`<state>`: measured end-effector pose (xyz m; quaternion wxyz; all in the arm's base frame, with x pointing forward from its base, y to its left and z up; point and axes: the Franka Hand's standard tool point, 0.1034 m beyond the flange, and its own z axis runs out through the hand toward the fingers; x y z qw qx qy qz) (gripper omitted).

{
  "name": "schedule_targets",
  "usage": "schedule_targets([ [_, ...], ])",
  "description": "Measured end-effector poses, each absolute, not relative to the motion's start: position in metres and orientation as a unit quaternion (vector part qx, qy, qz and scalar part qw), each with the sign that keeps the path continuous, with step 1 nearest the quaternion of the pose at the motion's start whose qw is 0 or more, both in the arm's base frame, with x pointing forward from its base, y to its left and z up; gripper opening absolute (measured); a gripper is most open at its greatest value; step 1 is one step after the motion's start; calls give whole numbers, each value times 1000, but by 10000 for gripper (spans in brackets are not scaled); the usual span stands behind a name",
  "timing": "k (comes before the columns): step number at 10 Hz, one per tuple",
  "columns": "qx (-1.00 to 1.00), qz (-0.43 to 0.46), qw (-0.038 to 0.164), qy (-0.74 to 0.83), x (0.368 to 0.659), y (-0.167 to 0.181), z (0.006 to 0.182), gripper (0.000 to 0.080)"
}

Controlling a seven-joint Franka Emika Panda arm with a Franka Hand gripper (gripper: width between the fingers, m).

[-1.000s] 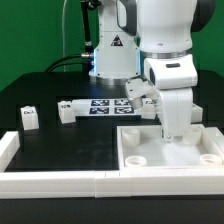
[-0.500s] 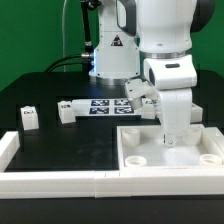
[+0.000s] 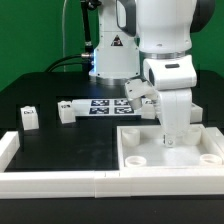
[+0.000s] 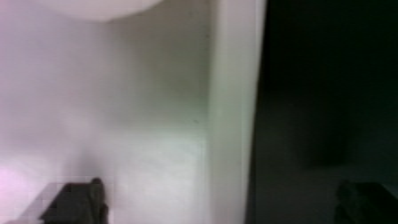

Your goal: Assemble one leg

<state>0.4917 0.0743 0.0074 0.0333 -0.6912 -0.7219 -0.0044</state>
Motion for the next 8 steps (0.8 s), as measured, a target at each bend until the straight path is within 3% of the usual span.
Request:
schedule_targets([
  [5,-739,-17,1,-674,478,70,59,649],
  [8,-765,-16,4,-644,477,70,56,649],
])
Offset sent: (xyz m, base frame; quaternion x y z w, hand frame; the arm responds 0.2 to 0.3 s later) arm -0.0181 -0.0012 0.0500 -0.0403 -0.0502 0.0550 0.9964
